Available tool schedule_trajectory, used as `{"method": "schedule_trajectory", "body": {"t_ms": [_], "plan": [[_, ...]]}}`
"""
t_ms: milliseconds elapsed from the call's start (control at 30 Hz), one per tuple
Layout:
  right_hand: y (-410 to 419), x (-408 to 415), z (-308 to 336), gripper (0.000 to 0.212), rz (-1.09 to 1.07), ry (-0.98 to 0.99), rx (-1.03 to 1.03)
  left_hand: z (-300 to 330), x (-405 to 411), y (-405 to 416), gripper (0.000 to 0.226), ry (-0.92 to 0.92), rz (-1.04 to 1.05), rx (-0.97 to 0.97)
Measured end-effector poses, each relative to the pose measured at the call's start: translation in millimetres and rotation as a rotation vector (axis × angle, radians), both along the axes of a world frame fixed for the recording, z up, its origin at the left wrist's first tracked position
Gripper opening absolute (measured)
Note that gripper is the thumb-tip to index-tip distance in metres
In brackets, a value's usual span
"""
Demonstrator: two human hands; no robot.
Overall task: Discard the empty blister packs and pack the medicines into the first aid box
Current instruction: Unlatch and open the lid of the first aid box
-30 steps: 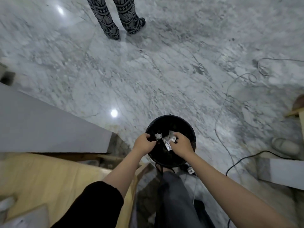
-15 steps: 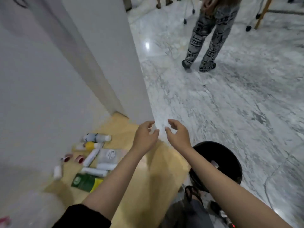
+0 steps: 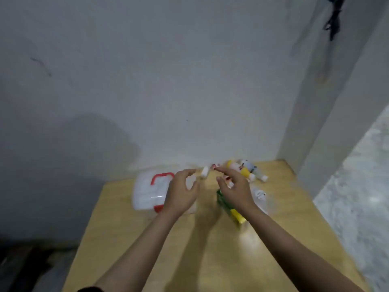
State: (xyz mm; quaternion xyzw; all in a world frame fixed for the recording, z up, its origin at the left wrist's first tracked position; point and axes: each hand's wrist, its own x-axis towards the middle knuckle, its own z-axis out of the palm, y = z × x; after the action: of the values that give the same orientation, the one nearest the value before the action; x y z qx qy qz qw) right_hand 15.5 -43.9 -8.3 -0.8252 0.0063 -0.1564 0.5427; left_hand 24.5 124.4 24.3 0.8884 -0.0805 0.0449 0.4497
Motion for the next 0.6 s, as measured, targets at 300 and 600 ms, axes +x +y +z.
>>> {"method": "schedule_trajectory", "body": {"t_ms": [300, 600], "plan": [[63, 15, -28, 0.032, 0.380, -0.087, -0.423, -47, -22, 106, 0.047, -0.095, 0.141, 0.246], [71, 22, -56, 0.032, 0.396, -0.159, -0.401, -103, -12, 135, 0.074, -0.302, 0.006, 0.422]]}}
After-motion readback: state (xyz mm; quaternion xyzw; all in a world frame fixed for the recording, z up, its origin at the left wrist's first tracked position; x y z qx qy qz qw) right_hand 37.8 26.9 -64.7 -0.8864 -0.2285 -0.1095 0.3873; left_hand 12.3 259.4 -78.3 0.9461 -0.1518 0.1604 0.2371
